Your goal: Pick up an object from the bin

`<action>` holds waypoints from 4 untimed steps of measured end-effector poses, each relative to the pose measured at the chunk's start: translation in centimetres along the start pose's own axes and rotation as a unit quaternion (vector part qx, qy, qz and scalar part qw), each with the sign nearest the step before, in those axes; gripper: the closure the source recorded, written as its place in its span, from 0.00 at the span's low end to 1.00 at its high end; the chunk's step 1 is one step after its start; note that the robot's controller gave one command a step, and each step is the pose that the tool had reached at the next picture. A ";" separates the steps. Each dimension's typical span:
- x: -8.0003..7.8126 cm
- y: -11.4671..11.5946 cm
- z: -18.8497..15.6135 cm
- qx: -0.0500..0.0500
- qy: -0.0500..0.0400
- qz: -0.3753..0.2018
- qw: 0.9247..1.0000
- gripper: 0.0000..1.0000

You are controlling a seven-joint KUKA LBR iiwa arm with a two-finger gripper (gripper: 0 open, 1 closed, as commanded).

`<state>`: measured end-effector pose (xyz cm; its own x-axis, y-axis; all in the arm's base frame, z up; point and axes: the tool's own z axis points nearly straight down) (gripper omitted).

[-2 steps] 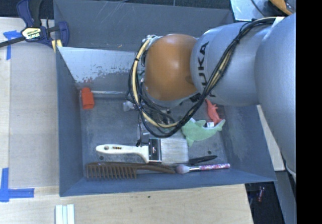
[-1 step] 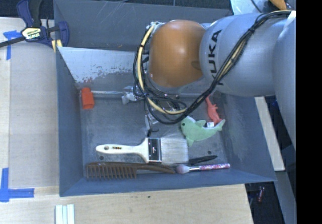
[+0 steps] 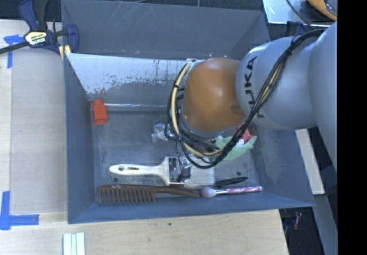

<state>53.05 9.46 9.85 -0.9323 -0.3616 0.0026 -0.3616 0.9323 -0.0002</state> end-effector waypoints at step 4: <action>0.2 -4.9 0.0 -0.001 -0.003 -0.187 0.982 1.00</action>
Offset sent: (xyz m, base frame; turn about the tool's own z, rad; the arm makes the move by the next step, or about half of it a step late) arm 0.0161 -0.0483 -0.0285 -0.3784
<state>54.65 4.81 9.87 -0.7345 -0.6786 -0.0034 -0.6786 0.7345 0.0022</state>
